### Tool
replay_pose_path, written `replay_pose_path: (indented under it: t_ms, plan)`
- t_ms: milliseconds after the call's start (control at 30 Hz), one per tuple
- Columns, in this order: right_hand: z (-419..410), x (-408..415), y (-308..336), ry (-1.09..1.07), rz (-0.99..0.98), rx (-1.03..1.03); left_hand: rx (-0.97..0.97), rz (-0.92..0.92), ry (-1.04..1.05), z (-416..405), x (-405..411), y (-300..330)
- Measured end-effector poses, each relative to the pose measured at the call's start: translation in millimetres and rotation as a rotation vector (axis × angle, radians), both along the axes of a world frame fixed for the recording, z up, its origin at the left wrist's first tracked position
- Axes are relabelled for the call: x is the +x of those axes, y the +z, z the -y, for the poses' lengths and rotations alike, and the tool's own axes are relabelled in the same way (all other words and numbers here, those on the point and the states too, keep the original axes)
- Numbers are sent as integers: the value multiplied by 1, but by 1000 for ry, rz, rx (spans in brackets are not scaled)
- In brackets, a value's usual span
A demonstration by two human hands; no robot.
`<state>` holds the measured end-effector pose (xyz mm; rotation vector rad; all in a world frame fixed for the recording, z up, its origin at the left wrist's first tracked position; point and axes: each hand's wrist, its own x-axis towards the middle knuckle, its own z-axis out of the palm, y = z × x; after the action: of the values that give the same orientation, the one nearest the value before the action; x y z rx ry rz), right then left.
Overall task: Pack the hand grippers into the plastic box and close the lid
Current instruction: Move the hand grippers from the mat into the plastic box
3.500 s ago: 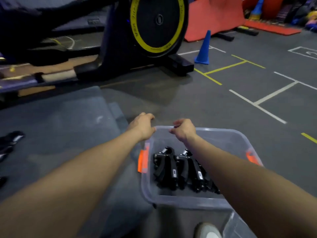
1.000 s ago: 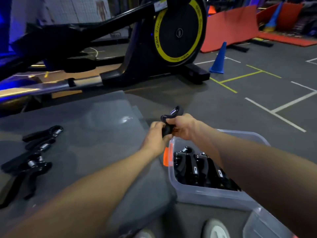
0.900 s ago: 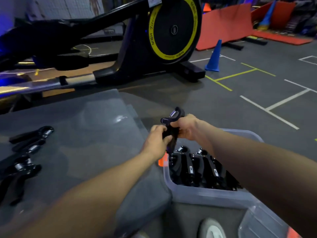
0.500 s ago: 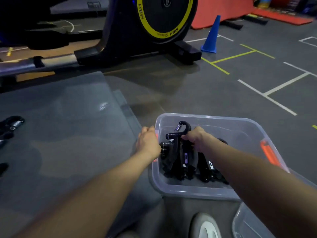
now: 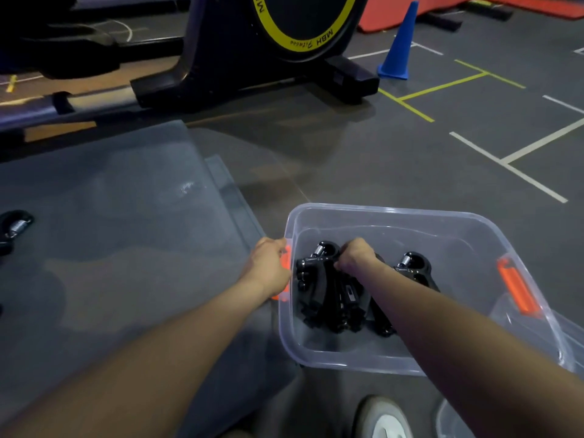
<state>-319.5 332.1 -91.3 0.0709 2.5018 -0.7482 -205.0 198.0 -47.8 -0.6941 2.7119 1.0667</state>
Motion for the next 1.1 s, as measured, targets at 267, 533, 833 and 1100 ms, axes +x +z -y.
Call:
replay_pose_path:
  t_ms: [267, 533, 833, 1100]
  plan:
    - [-5, -1, 3, 2, 120, -177, 8, 6, -31, 3, -1, -2]
    - [-11, 20, 23, 136, 187, -23, 1, 70, -97, 2, 10, 0]
    - [-13, 23, 12, 72, 285, -9, -42, 86, -122, 5, 3, -2]
    - [12, 16, 55, 118, -121, -242, 6, 21, -31, 24, 7, 18]
